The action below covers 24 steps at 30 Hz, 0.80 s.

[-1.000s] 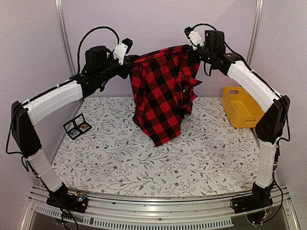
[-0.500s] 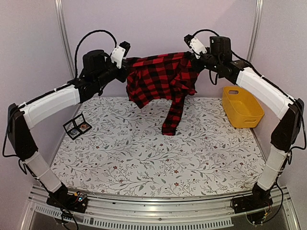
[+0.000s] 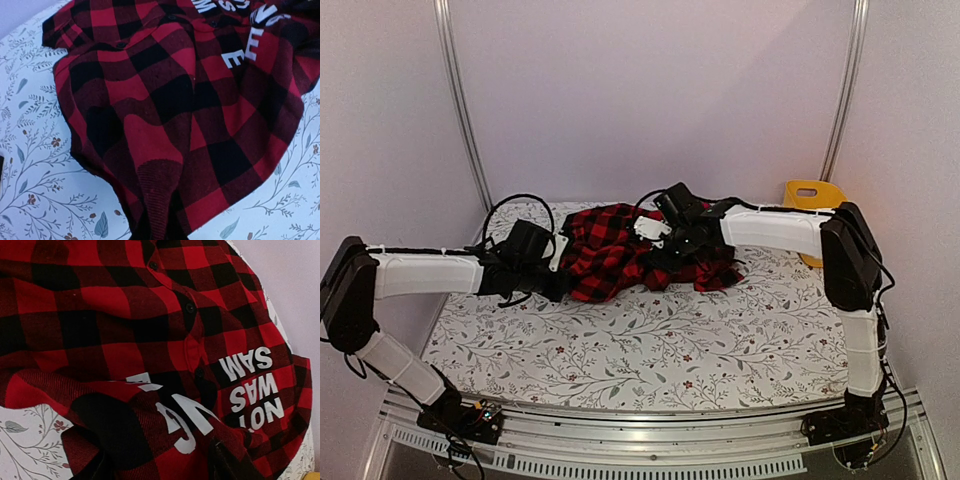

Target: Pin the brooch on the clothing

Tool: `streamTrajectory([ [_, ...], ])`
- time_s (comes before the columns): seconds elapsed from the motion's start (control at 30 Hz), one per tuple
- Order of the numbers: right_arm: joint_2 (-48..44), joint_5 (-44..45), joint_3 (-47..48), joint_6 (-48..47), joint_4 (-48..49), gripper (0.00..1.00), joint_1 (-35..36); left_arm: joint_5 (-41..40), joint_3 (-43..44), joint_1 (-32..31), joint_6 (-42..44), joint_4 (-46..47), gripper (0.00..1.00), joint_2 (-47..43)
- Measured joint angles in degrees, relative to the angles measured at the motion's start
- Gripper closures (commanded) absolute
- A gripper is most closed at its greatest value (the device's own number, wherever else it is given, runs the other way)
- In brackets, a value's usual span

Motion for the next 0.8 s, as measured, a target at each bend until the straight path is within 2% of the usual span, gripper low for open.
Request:
streamTrajectory([
  [0.1, 0.26, 2.05, 2.32, 3.04, -0.50, 0.31, -1.14, 0.83, -2.56, 0.00, -3.10, -1.11, 0.90, 0.00],
  [0.2, -3.58, 3.69, 2.05, 7.69, -1.05, 0.29, -3.19, 1.33, -4.35, 0.00, -5.09, -1.90, 0.89, -0.42],
  [0.3, -10.64, 2.54, -2.84, 14.16, -1.44, 0.27, -5.70, 2.19, -5.60, 0.00, -6.73, -2.27, 0.89, -0.98],
  [0.43, -23.10, -0.98, -15.65, 28.30, -0.02, 0.21, -12.04, 3.61, -7.19, 0.00, -8.63, -2.47, 0.83, -1.16],
  [0.5, -26.73, -0.68, -21.84, 35.39, 0.44, 0.17, -14.67, 4.48, -7.67, 0.00, -9.27, -2.62, 0.70, -1.16],
  [0.53, -27.58, -0.37, -24.94, 39.12, 0.81, 0.15, -16.11, 5.22, -7.76, -0.02, -9.55, -2.78, 0.58, -1.16],
  [0.6, -27.30, -0.68, -29.99, 45.18, 1.84, 0.15, -17.73, 7.15, -7.76, -0.09, -10.01, -2.95, 0.46, -1.18],
  [0.7, -24.79, -3.37, -35.95, 52.70, 4.04, 0.16, -19.85, 10.45, -7.74, -0.26, -10.21, -3.63, 0.33, -1.29],
  [0.8, -20.85, -5.09, -37.24, 58.10, 6.23, 0.17, -21.81, 13.27, -7.69, -0.37, -10.58, -5.09, 0.24, -2.93],
])
